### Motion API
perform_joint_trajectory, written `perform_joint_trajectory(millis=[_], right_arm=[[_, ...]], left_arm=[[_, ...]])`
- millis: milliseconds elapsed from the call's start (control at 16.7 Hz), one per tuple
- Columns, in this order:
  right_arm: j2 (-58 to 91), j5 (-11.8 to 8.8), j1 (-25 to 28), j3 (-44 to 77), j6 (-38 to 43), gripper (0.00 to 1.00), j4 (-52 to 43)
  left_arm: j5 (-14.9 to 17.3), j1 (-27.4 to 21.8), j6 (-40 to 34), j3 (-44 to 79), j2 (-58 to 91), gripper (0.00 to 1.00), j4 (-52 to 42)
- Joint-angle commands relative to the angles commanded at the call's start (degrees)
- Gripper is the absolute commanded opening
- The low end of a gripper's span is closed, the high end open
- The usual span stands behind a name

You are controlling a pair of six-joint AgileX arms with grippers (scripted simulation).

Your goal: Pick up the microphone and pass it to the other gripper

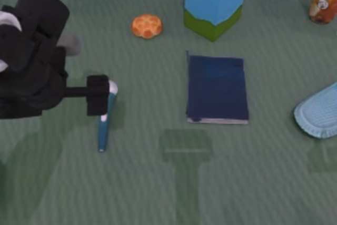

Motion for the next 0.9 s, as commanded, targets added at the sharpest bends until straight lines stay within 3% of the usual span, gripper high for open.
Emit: perform_joint_trajectory(millis=[360, 900], right_arm=[[0.0, 0.0, 0.0, 0.0, 0.0, 1.0, 0.0], [0.0, 0.0, 0.0, 0.0, 0.0, 1.0, 0.0]], left_arm=[[-0.3, -3.98, -3.69, 12.63, 16.94, 1.0, -7.93], [-0.29, -4.05, -3.75, 12.57, 19.53, 1.0, -6.19]])
